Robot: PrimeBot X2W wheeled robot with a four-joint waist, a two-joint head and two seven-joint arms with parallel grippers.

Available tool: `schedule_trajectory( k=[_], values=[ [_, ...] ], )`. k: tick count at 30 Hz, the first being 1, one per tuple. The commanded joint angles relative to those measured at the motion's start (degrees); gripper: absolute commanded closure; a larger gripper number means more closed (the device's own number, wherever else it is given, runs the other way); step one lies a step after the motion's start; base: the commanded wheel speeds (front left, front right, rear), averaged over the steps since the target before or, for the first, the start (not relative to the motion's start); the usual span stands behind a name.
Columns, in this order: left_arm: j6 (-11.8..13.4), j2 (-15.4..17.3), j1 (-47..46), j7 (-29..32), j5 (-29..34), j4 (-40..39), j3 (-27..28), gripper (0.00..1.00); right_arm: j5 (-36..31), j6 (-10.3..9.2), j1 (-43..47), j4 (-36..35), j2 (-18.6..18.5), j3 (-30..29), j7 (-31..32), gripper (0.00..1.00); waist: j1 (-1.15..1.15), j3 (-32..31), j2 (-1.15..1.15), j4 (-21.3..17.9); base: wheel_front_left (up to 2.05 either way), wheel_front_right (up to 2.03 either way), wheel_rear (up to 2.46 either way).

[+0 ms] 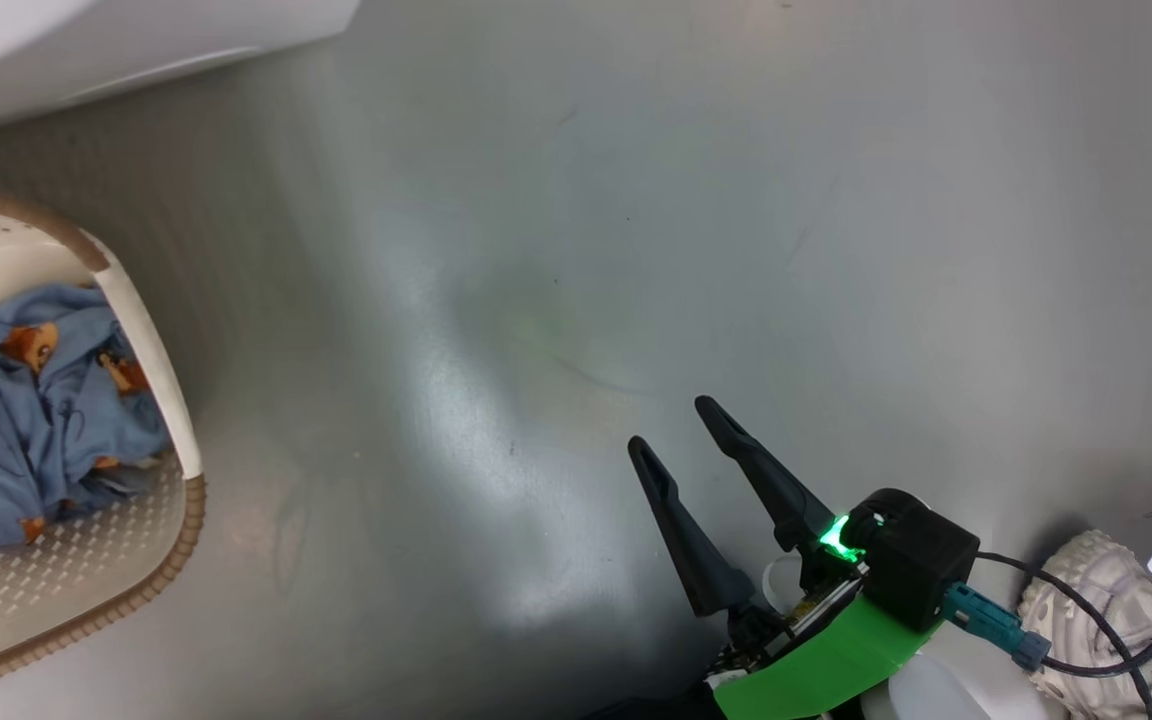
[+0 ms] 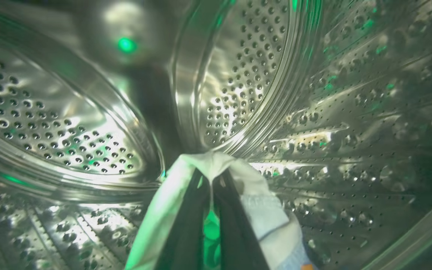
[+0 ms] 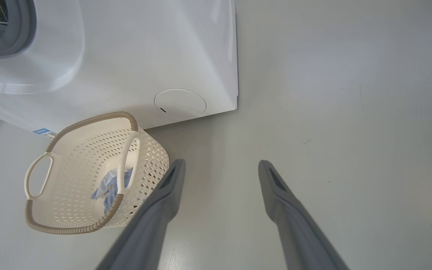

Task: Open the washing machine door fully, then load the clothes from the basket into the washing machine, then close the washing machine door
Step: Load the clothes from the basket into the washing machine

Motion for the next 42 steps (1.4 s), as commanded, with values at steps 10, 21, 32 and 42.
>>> schedule_trajectory(
  k=[10, 21, 32, 42],
  values=[
    [-0.2, 5.9, -2.9, -2.7, -0.4, -4.0, -1.4, 1.0, 0.0, 0.09, 3.4, -1.8, 0.0, 1.9, -0.3, 0.0, 0.0, 0.9, 0.0, -1.3, 0.0, 0.0, 0.0],
    [-0.2, 4.5, -2.5, -2.6, -4.0, 1.0, -3.2, 0.0, -0.4, 0.09, 2.8, -1.3, 0.0, 0.4, -0.3, 0.0, 0.0, -0.4, 0.0, 0.1, 0.0, 0.0, 0.0],
    [-0.2, -0.1, 3.3, -2.7, -4.9, 3.3, -2.9, 0.0, -1.6, 0.09, 0.6, 0.4, 0.0, -2.8, -0.3, 0.0, 0.0, -4.7, 0.0, 4.3, 0.0, 0.0, 0.0],
    [-0.2, -5.3, 15.4, -2.8, -5.3, 0.2, 2.3, 0.0, -2.7, 0.09, -1.1, 3.2, 0.0, -5.6, -0.3, 0.0, 0.0, -10.9, 0.0, 8.7, 0.0, 0.0, 0.0]
  ],
)
